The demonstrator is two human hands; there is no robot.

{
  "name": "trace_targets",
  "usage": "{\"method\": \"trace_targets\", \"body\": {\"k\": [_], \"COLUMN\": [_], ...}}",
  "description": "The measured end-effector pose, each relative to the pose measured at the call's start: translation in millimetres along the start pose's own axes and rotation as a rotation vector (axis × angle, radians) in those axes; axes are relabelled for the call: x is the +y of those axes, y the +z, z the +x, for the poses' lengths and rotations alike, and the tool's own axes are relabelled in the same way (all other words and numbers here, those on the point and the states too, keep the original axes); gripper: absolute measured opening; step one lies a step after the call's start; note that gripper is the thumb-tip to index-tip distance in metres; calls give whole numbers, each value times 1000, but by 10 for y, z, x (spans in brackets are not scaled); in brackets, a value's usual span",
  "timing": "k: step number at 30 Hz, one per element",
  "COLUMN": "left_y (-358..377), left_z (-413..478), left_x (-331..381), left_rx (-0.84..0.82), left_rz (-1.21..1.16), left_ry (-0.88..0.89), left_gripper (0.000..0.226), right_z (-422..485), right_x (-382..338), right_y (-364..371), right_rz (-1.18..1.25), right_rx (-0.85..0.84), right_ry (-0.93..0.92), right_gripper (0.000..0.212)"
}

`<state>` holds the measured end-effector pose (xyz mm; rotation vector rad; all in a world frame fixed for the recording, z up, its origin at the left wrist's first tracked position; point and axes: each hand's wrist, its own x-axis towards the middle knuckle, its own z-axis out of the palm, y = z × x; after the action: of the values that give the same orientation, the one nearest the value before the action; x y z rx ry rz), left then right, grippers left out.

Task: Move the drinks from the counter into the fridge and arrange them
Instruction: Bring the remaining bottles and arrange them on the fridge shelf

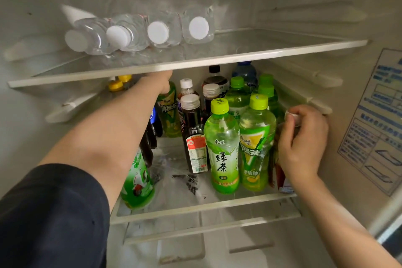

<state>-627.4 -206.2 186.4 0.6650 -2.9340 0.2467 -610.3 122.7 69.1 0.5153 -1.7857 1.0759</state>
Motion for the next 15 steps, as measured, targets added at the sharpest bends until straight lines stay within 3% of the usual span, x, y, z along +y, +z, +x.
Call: {"method": "trace_targets", "body": {"k": [6,11,15], "left_y": [-28,-57,-182], "left_z": [-9,-51,-133], "left_x": [-32,-11,43], "left_rx": [-12,-41,-5], "left_rz": [-2,-42,-59], "left_ry": [-16,-37,-73], "left_gripper": [49,67,31], "right_z": [7,10,9], "right_x": [11,15,20], "right_y": [10,18,17], "right_rz": [-11,0,13], "right_rx": [-7,2,0], "right_ry": [0,-18,-19], "right_gripper": [12,15,17]}}
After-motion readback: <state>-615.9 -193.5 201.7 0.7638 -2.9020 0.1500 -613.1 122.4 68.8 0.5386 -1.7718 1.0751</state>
